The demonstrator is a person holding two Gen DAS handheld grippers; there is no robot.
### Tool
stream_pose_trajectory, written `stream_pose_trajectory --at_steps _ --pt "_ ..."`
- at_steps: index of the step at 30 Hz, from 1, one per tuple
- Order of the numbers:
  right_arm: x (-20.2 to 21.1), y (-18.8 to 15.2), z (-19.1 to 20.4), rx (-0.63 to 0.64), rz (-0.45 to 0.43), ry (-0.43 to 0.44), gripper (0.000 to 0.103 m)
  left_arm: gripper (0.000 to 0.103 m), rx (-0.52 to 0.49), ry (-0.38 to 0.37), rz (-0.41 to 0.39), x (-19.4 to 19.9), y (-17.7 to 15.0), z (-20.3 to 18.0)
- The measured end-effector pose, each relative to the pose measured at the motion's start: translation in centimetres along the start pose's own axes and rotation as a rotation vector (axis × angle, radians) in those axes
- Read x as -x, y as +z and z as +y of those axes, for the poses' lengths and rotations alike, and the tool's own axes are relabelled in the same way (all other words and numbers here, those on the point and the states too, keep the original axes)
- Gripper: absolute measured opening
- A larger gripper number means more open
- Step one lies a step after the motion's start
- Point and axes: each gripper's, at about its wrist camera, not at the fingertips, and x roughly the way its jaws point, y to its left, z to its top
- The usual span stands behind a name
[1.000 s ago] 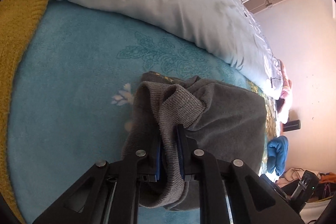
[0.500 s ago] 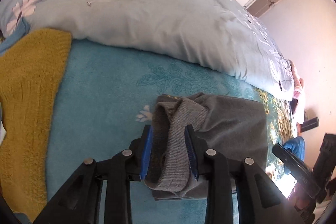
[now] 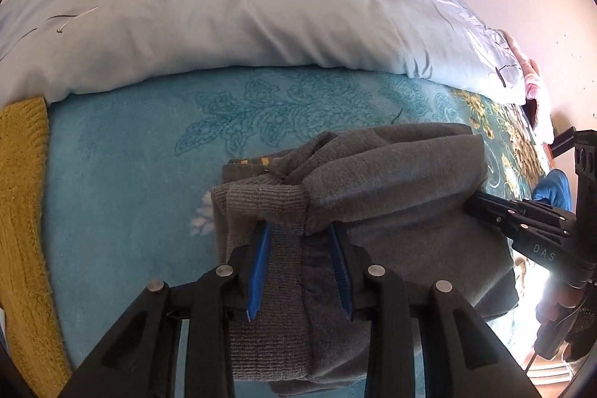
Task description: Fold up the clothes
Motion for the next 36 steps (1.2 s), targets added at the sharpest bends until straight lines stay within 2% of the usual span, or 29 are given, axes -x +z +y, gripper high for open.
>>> stream_pose_trajectory --at_steps 5,9,11,18,20,23,25,29,32,36 --pt "-0.3 0.3 -0.1 0.016 0.006 0.000 0.012 0.034 0.010 -0.004 -0.005 1.0 0.0 -0.3" --pt "3.0 -1.2 0.3 -0.008 -0.051 0.042 0.015 0.034 0.007 -0.032 -0.043 3.6 -1.3 -1.3" --pt "4.5 -2.7 0.7 -0.007 -0.054 0.050 0.015 0.034 -0.011 -0.035 -0.039 4.3 -2.4 -1.8" --pt "4.7 -8.6 0.7 -0.037 0.051 0.033 0.016 0.034 0.016 -0.024 0.032 3.0 -5.8 -1.2" --pt "3.8 -9.9 0.1 -0.058 0.090 0.025 0.016 0.034 0.023 -0.023 0.034 2.7 -6.1 -1.0" --pt "3.3 -10.6 -0.6 -0.089 0.101 0.038 0.016 0.034 0.030 -0.017 0.042 2.3 -6.1 -0.9" --pt "3.2 -10.6 -0.8 -0.098 0.107 0.039 0.014 0.034 0.039 -0.013 0.053 2.2 -5.7 -1.0" --pt "5.8 -9.7 -0.5 -0.083 0.041 0.067 0.014 0.035 0.046 -0.090 -0.016 4.6 -4.3 -1.5" --pt "7.4 -7.8 -0.4 -0.045 -0.033 0.074 0.015 0.037 0.007 -0.067 -0.044 5.0 -2.6 -2.0" --pt "6.3 -3.0 -0.5 -0.009 -0.093 0.050 0.015 0.037 -0.030 -0.037 -0.061 4.3 -0.4 -2.4"
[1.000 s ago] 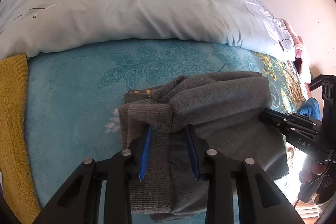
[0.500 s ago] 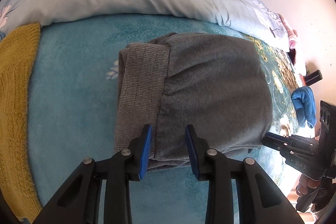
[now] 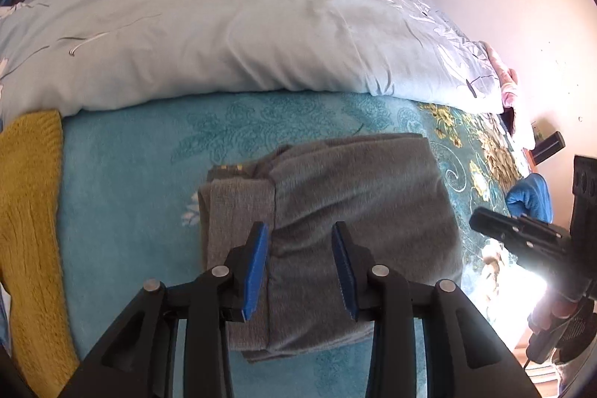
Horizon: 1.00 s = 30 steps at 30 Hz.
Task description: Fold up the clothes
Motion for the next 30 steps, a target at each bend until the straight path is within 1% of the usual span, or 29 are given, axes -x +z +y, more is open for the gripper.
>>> stream_pose_trajectory --at_steps 2,3,6,7,10,13,18,20,22,23,25,26,28,29,30 --pt "-1.3 2.1 -0.3 -0.006 -0.015 0.003 0.015 0.038 -0.011 0.028 0.010 -1.0 0.6 0.0" --pt "-1.9 3.1 -0.5 -0.009 -0.022 0.004 0.016 0.038 -0.004 0.031 0.021 -1.5 0.7 0.3" --pt "-4.2 4.6 -0.9 -0.038 0.000 0.020 0.016 0.038 0.045 0.022 0.066 -3.4 0.5 1.4" --pt "-4.9 4.8 -1.0 -0.042 0.013 0.018 0.016 0.038 0.056 0.020 0.078 -3.9 0.4 1.6" --pt "-7.0 4.8 -1.3 -0.051 0.056 0.011 0.016 0.038 0.045 0.027 0.089 -4.5 -0.2 1.8" --pt "-7.8 4.6 -1.9 -0.065 0.066 0.018 0.016 0.038 0.053 0.015 0.093 -4.5 -0.1 1.9" --pt "-6.8 4.7 -1.7 -0.057 0.046 0.026 0.016 0.038 0.052 0.014 0.085 -3.3 0.2 1.7" --pt "-5.7 4.7 -1.4 -0.045 0.032 0.029 0.016 0.038 0.050 0.020 0.068 -2.2 0.2 1.5" --pt "-4.7 4.4 -1.1 -0.039 0.025 0.027 0.016 0.039 0.069 0.020 0.046 -1.0 -0.2 1.5" --pt "-4.3 4.0 -1.0 -0.035 0.024 0.023 0.017 0.044 0.090 0.022 0.039 -0.5 -0.5 1.7" --pt "-3.4 3.1 -0.6 -0.028 0.028 0.014 0.021 0.051 0.129 0.028 0.033 0.2 -1.4 2.1" --pt "-3.1 2.6 -0.5 -0.027 0.035 0.007 0.024 0.053 0.143 0.034 0.033 0.5 -1.9 2.3" --pt "-2.6 1.4 -0.5 -0.029 0.049 0.000 0.026 0.056 0.157 0.052 0.048 0.5 -2.9 2.6" --pt "-2.4 0.9 -0.5 -0.033 0.056 -0.002 0.028 0.060 0.165 0.059 0.058 0.3 -3.3 2.8" --pt "-2.3 0.4 -0.4 -0.036 0.061 -0.006 0.033 0.062 0.173 0.067 0.068 0.1 -3.7 3.0"
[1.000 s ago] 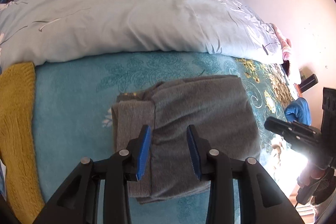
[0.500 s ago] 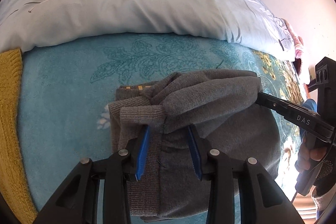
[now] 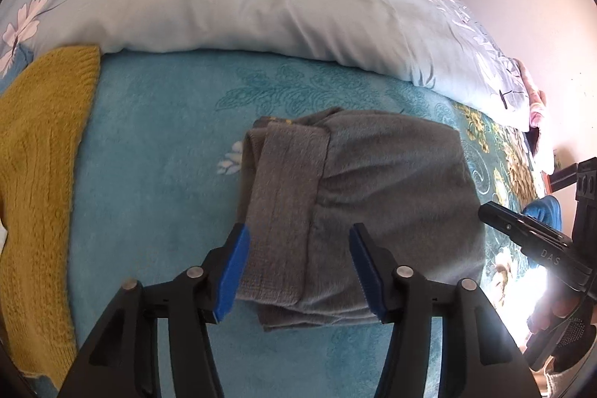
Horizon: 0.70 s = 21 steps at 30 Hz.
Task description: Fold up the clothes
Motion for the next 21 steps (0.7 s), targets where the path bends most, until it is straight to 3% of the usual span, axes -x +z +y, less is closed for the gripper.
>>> stream_pose_trajectory --at_steps 1,3,7,10,14,21 --pt "0.1 -0.4 0.0 0.001 0.003 -0.004 0.036 0.068 0.008 0.007 0.010 -0.2 -0.3 0.2" --pt "0.2 -1.2 -0.1 0.004 0.009 -0.012 0.047 0.071 0.020 0.014 0.027 -0.6 -0.6 0.5" --pt "0.0 -2.3 -0.8 -0.025 0.017 0.002 0.060 0.082 0.004 0.014 0.046 -1.4 -0.9 0.1" --pt "-0.5 -2.8 -1.0 -0.037 0.031 0.014 0.076 0.082 0.000 -0.004 0.036 -1.7 -0.8 0.0" --pt "-1.3 -3.5 -1.0 -0.033 0.052 0.046 0.086 0.082 -0.014 -0.002 0.053 -2.7 -0.2 0.4" --pt "-2.5 -3.6 -1.9 -0.108 0.063 0.128 0.091 0.082 -0.008 -0.084 0.119 -4.4 0.7 1.1"
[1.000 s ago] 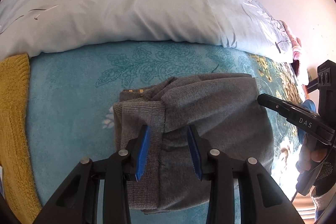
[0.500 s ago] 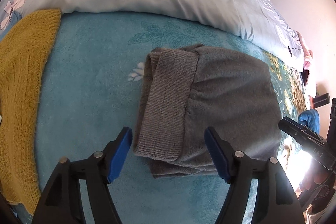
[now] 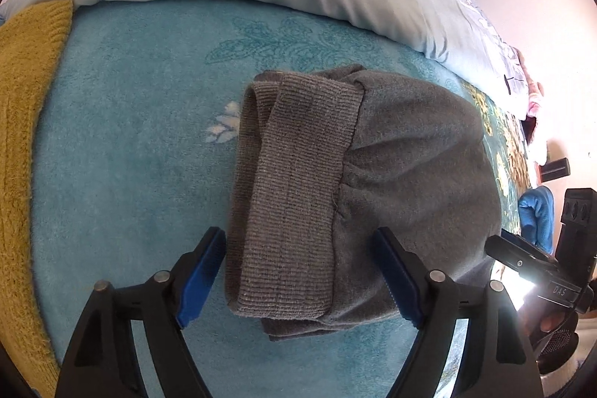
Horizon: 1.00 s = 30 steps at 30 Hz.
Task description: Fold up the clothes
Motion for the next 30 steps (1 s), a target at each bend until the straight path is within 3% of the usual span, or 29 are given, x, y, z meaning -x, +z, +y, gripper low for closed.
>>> stream_pose_trajectory --at_steps 9,11,24,30 --pt "-1.4 0.6 0.5 -0.011 0.005 0.074 0.098 0.086 -0.002 -0.028 0.011 -1.7 -0.4 -0.3" --pt "-1.7 0.7 0.6 -0.007 0.009 0.081 0.100 0.094 -0.022 -0.021 0.019 -2.0 -0.5 -0.7" --pt "-3.4 0.8 -0.5 -0.083 0.026 0.140 0.103 0.094 -0.014 -0.019 0.040 -2.6 0.7 -1.2" --pt "-3.5 0.8 -1.1 -0.095 0.025 0.176 0.103 0.094 0.061 -0.080 0.010 -2.5 1.3 -0.3"
